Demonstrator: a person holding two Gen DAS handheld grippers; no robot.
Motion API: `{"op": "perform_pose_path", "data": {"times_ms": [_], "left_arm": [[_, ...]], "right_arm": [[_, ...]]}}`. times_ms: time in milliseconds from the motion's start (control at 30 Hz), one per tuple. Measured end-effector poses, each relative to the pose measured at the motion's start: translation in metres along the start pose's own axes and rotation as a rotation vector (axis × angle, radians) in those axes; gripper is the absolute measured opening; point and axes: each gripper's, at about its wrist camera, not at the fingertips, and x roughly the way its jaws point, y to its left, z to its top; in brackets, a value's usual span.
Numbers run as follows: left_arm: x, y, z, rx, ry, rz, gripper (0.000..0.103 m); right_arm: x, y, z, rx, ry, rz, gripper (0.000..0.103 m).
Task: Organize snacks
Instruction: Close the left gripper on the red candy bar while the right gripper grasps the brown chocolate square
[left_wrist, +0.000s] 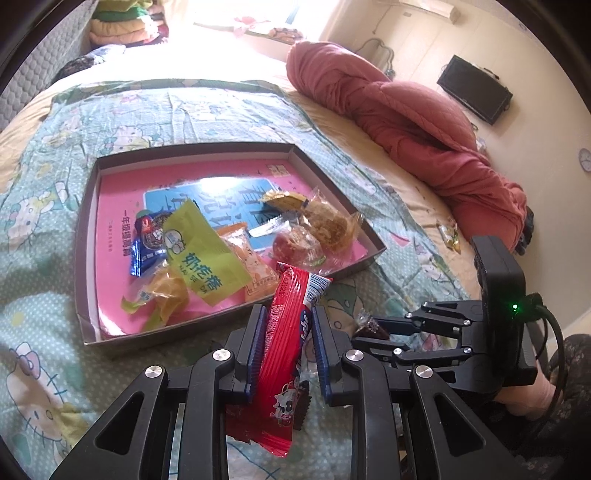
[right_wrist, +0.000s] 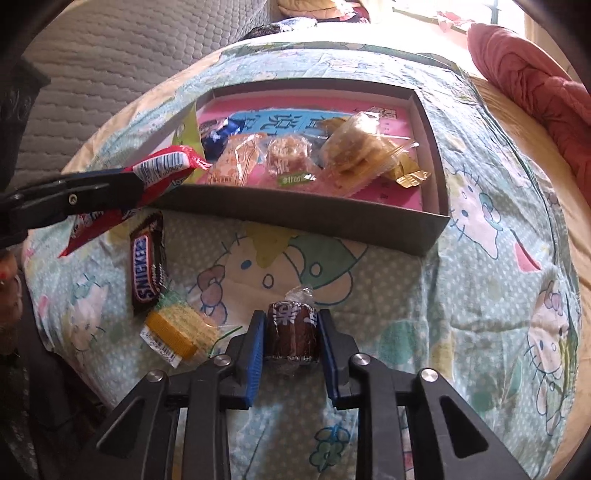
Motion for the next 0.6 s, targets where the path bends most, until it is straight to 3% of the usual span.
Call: {"op": "perform_pose_path", "data": {"times_ms": [300, 600], "left_arm": [[-0.024, 0.005, 0.008, -0.051, -0.09, 0.019, 0.025], [-0.022, 0.01, 0.008, -0.095, -0.085, 0.061, 0.025]], "right_arm": [[-0.026, -0.012, 0.008, 0.053, -0.107, 0.048, 0.028], [-0.036, -0.019, 0.021, 0.071, -0.168, 0.076, 0.028]]}}
